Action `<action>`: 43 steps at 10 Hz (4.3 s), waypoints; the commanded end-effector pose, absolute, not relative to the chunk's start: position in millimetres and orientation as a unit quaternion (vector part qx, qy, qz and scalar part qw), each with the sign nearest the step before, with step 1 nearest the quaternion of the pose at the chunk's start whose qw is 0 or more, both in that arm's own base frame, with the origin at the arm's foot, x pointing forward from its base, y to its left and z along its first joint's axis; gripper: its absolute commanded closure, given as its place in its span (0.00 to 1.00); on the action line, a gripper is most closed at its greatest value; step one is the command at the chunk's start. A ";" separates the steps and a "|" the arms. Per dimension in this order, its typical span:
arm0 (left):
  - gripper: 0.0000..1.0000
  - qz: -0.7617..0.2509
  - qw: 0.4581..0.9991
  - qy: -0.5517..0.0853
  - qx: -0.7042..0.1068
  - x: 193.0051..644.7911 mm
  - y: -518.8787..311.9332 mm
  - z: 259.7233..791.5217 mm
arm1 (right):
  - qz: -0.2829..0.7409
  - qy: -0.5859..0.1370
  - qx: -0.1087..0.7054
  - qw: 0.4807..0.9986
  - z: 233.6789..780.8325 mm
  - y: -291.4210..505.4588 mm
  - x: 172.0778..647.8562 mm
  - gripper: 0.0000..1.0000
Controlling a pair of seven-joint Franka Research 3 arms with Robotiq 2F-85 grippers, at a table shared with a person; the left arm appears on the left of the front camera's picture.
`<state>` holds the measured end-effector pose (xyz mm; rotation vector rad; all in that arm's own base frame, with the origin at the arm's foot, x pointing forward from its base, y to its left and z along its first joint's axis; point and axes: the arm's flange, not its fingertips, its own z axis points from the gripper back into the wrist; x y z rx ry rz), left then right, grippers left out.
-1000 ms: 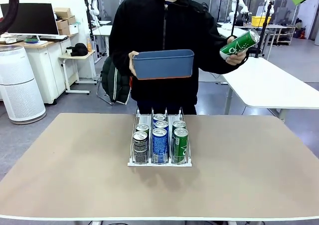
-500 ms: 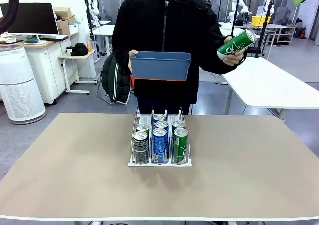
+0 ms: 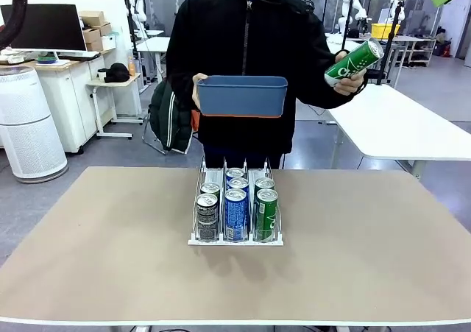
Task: Fill the beverage cans into the dispenser.
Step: Pick up the Sprite handed by the human.
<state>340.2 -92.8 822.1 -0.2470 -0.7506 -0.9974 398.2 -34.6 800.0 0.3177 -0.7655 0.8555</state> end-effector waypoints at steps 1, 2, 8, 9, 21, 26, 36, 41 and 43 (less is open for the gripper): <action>0.00 -0.464 0.804 -0.353 -0.115 340.2 -92.1 822.5 | 0.404 -0.360 0.149 0.828 799.7 -33.6 397.3 0.00; 0.00 -0.464 0.804 -0.353 -0.115 340.2 -92.1 822.5 | 0.404 -0.360 0.149 0.828 799.7 -33.6 397.3 0.00; 0.00 -0.464 0.804 -0.353 -0.115 340.2 -92.1 822.5 | 0.292 -0.305 0.264 0.867 796.3 -17.5 437.7 0.00; 0.00 -0.464 0.804 -0.353 -0.115 340.2 -92.1 822.5 | 0.275 -0.324 0.246 0.871 783.8 -3.4 446.8 0.00; 0.00 -0.464 0.804 -0.353 -0.115 340.2 -92.1 822.5 | 0.266 -0.263 0.221 0.901 723.3 20.6 484.2 0.00; 0.00 -0.464 0.804 -0.353 -0.115 340.2 -92.1 822.5 | 0.278 -0.265 0.225 0.895 710.3 27.4 501.1 0.00; 0.00 -0.464 0.804 -0.353 -0.115 340.2 -92.1 822.5 | 0.265 -0.255 0.233 0.900 699.4 32.7 513.3 0.19; 0.00 -0.464 0.804 -0.353 -0.115 340.2 -92.1 822.5 | 0.262 -0.263 0.234 0.899 701.9 36.1 513.3 0.69; 0.00 -0.464 0.804 -0.353 -0.115 340.2 -92.1 822.5 | 0.271 -0.259 0.229 0.898 704.0 36.6 512.7 0.88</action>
